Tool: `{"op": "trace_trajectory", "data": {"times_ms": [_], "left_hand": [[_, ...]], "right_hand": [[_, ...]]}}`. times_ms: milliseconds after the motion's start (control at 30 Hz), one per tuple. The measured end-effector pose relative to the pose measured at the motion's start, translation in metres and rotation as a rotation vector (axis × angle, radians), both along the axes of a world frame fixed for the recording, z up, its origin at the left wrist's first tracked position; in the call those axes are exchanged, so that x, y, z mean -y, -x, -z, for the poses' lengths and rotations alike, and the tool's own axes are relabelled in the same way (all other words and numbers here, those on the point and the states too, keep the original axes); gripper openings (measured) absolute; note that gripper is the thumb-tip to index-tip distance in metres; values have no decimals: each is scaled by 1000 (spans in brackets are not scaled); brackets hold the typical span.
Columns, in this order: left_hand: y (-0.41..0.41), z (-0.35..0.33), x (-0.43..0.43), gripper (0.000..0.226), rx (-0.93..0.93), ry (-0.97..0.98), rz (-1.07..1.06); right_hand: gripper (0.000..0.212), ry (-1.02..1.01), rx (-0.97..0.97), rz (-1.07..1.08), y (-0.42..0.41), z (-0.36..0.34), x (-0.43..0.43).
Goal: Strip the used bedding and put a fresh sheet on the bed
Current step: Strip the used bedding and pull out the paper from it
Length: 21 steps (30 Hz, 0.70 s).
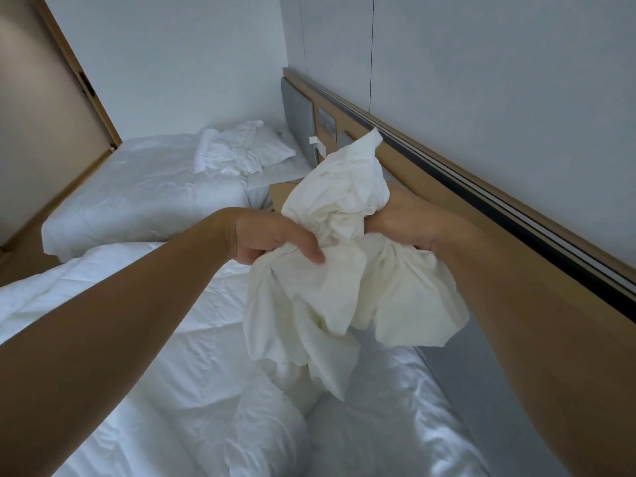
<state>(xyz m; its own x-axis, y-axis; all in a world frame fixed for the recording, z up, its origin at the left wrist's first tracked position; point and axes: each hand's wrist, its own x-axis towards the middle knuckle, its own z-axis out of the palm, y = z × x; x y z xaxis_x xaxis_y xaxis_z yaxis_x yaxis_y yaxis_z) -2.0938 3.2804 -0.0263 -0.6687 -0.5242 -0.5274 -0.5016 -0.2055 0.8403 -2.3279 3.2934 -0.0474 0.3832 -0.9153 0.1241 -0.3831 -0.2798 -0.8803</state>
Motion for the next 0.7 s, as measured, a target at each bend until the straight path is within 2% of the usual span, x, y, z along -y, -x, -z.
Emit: {"op": "trace_trajectory", "data": {"times_ms": [133,267,333,433,467,600,700], "left_hand": [[-5,-4,1,33,-53,39,-6],[0,-5,6,36,-177,96,-172],[5,-8,8,40,-242,113,-230],[14,-16,8,37,-341,165,-241],[15,-20,9,36,-364,186,-240],[11,-31,14,43,-373,213,-267],[-1,-33,12,48,-255,175,-173]], "right_hand": [[38,-78,77,-69,3,-2,-6],[35,-294,262,-249,0,10,-19],[42,-411,319,-309,-7,16,-24],[63,-313,182,-226,-21,15,-23],[65,-274,180,-197,-25,13,-22],[43,-203,301,-176,-26,8,-16],[37,-148,369,-96,-15,-2,-10]]}}
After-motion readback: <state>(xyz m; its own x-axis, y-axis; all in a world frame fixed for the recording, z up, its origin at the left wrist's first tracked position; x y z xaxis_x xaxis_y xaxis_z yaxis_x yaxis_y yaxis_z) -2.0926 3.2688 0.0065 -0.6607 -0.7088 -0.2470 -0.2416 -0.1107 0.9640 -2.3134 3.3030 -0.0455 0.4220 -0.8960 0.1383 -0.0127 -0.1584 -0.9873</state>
